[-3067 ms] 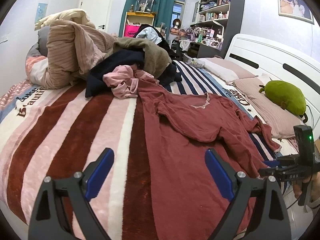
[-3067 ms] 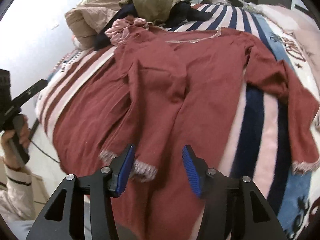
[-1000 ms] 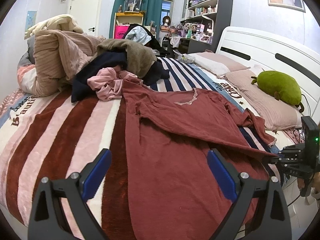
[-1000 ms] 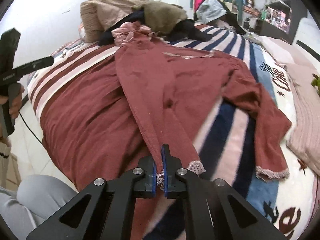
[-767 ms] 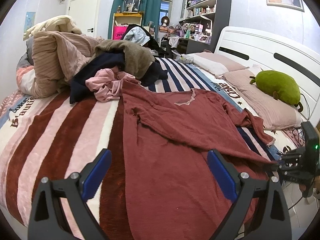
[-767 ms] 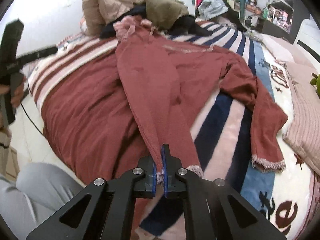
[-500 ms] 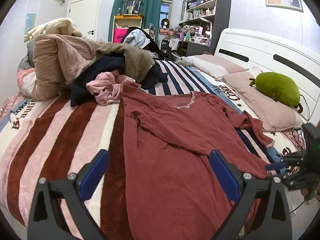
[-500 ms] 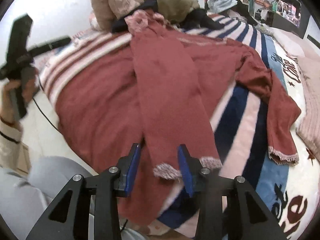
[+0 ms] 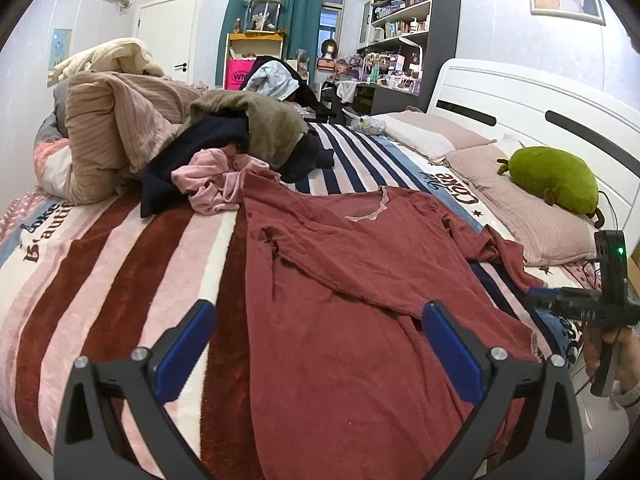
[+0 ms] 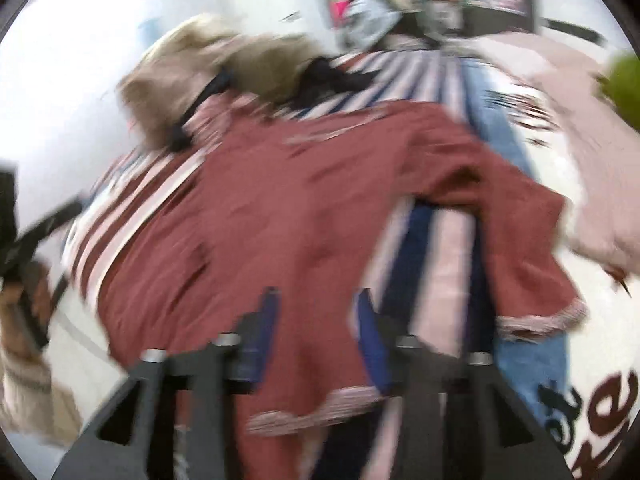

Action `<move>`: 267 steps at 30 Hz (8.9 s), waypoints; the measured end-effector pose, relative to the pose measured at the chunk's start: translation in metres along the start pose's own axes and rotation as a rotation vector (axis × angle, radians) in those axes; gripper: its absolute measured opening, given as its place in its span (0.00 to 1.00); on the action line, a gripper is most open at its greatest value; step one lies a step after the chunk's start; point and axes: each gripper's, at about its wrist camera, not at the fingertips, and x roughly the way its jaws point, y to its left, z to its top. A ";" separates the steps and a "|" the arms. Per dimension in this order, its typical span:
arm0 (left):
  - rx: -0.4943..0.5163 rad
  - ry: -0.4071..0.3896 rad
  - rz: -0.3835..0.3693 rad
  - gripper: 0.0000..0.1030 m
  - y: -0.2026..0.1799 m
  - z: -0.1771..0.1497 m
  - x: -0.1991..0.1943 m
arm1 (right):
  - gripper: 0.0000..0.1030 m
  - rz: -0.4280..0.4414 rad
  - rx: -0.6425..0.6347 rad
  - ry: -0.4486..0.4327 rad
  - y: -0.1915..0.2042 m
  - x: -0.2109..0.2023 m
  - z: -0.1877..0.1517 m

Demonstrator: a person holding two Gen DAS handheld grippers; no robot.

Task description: Fold small clothes

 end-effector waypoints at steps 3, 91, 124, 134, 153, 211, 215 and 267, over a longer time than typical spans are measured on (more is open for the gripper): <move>0.007 0.003 0.005 0.99 -0.001 0.002 0.002 | 0.48 -0.093 0.095 -0.033 -0.035 -0.010 0.001; -0.028 -0.028 0.023 0.99 0.011 0.002 -0.006 | 0.52 0.133 0.087 -0.102 -0.003 0.009 0.058; -0.088 -0.022 0.072 0.99 0.045 0.001 0.016 | 0.00 0.173 0.021 0.033 0.031 0.148 0.132; -0.093 -0.030 0.080 0.99 0.047 0.001 0.011 | 0.03 0.196 -0.050 0.204 0.058 0.174 0.121; -0.079 -0.050 0.048 0.99 0.033 0.002 0.001 | 0.06 -0.006 -0.241 0.183 0.061 0.086 0.033; -0.129 -0.073 0.074 0.99 0.064 -0.007 -0.030 | 0.08 0.220 -0.455 0.334 0.212 0.111 0.015; -0.144 -0.071 0.069 0.99 0.070 -0.009 -0.028 | 0.57 0.035 -0.514 0.328 0.206 0.113 0.007; -0.185 -0.118 -0.031 0.99 0.081 -0.013 -0.030 | 0.02 -0.054 -0.252 0.325 0.167 0.109 0.010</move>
